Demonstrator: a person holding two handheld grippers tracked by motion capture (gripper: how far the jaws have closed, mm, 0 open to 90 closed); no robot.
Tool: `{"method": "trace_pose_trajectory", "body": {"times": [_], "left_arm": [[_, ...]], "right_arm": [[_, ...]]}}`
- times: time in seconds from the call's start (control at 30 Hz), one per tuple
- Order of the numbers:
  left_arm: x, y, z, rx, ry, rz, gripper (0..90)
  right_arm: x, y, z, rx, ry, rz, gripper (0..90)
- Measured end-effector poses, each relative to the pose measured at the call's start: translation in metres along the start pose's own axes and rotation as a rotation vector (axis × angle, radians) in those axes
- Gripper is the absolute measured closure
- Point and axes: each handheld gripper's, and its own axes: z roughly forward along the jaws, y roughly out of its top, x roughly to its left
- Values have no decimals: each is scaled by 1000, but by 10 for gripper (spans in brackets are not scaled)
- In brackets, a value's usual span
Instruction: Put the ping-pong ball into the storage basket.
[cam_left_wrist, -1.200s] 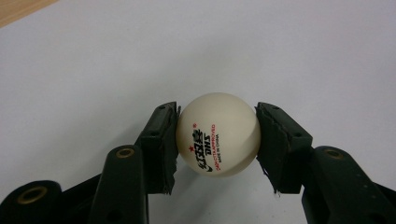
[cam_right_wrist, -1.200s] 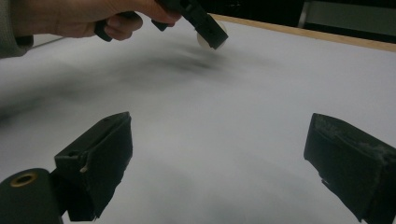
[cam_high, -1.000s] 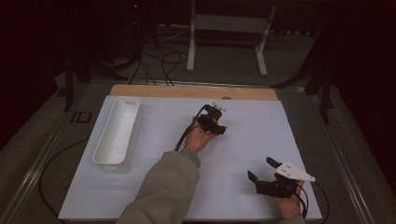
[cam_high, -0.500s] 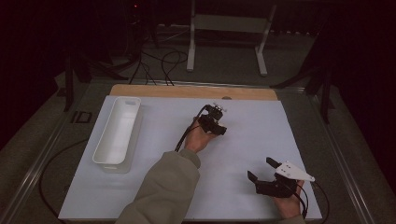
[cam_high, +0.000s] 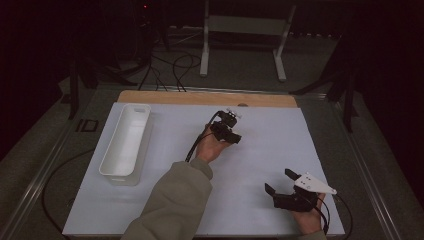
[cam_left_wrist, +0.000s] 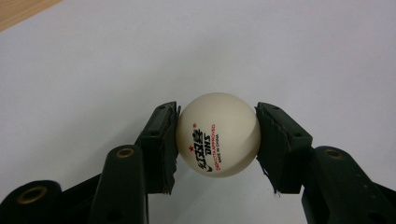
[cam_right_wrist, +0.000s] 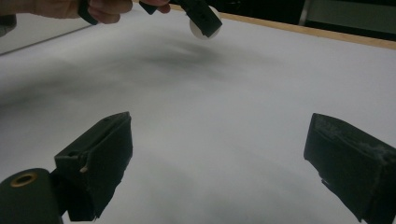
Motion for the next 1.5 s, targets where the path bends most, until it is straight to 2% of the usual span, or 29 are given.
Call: {"method": "trace_pose_trajectory", "body": {"times": [0.33, 0.63, 1.5], "left_arm": [[2, 0, -6, 4, -3, -3, 513], [1, 1, -11, 15, -7, 14, 513], [5, 1, -30, 14, -19, 25, 513]], "right_arm": [[0, 0, 0, 0, 2, 1, 72], [0, 0, 0, 0, 0, 1, 72], [0, 0, 0, 0, -2, 1, 72]]}}
